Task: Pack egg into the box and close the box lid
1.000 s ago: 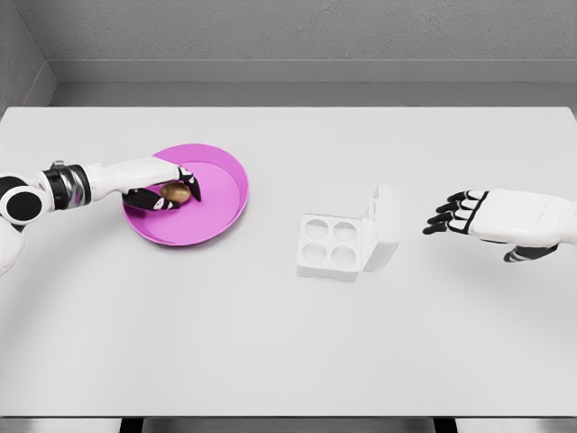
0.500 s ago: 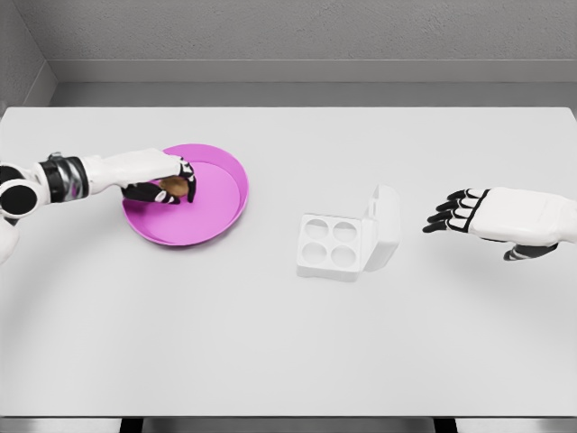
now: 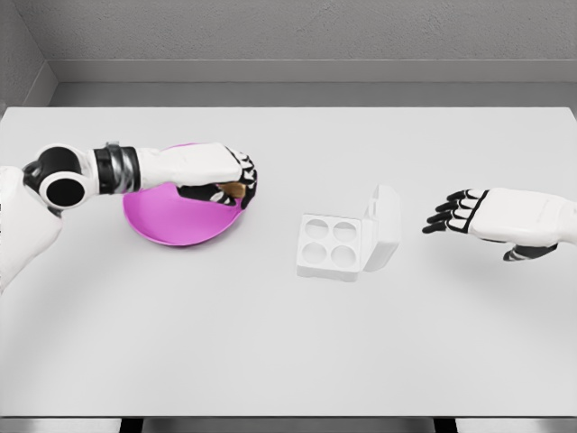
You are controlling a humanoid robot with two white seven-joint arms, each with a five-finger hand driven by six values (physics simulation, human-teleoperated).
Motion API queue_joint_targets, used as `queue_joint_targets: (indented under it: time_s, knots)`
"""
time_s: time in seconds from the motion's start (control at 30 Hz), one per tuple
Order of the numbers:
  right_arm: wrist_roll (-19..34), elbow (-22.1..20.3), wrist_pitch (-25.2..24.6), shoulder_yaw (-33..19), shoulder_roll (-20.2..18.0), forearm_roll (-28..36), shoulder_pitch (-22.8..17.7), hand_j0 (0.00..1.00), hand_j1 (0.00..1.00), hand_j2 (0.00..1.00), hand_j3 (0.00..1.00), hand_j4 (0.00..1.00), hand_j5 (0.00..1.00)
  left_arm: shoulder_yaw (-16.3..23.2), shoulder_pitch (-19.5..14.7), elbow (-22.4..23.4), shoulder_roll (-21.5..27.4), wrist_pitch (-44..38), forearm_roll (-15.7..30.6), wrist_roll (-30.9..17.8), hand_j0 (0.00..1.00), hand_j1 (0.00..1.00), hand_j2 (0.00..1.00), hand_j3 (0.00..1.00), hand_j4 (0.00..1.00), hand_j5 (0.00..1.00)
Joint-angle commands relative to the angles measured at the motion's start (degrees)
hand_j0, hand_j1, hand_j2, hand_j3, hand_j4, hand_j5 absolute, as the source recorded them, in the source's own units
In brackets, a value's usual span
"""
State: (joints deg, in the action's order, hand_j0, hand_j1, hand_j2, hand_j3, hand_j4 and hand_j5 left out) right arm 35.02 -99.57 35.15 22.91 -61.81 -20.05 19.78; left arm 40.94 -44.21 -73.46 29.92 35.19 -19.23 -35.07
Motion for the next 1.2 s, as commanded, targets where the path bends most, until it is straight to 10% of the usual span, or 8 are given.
queue_joint_targets:
  time_s: [0.0, 0.4, 1.17]
  knots:
    - [0.0, 0.0, -0.1, 0.0, -0.1, 0.3, 0.1, 1.0, 1.0, 1.0, 1.0, 1.0, 1.0, 1.9, -0.1, -0.4, -2.0, -0.2, 0.4, 0.1, 0.3, 0.3, 0.3, 0.3, 0.3, 0.3]
    - [0.0, 0.0, -0.1, 0.0, 0.1, 0.3, 0.1, 1.0, 1.0, 1.0, 1.0, 1.0, 1.0, 6.3, -2.9, -0.9, -10.8, -0.2, 0.4, 0.1, 0.31, 0.31, 0.31, 0.31, 0.31, 0.31]
    - [0.0, 0.0, -0.1, 0.0, 0.3, 0.3, 0.0, 1.0, 1.0, 1.0, 1.0, 1.0, 1.0, 8.5, -2.9, 0.0, -10.6, -0.2, 0.3, 0.1, 0.54, 0.54, 0.54, 0.54, 0.54, 0.54]
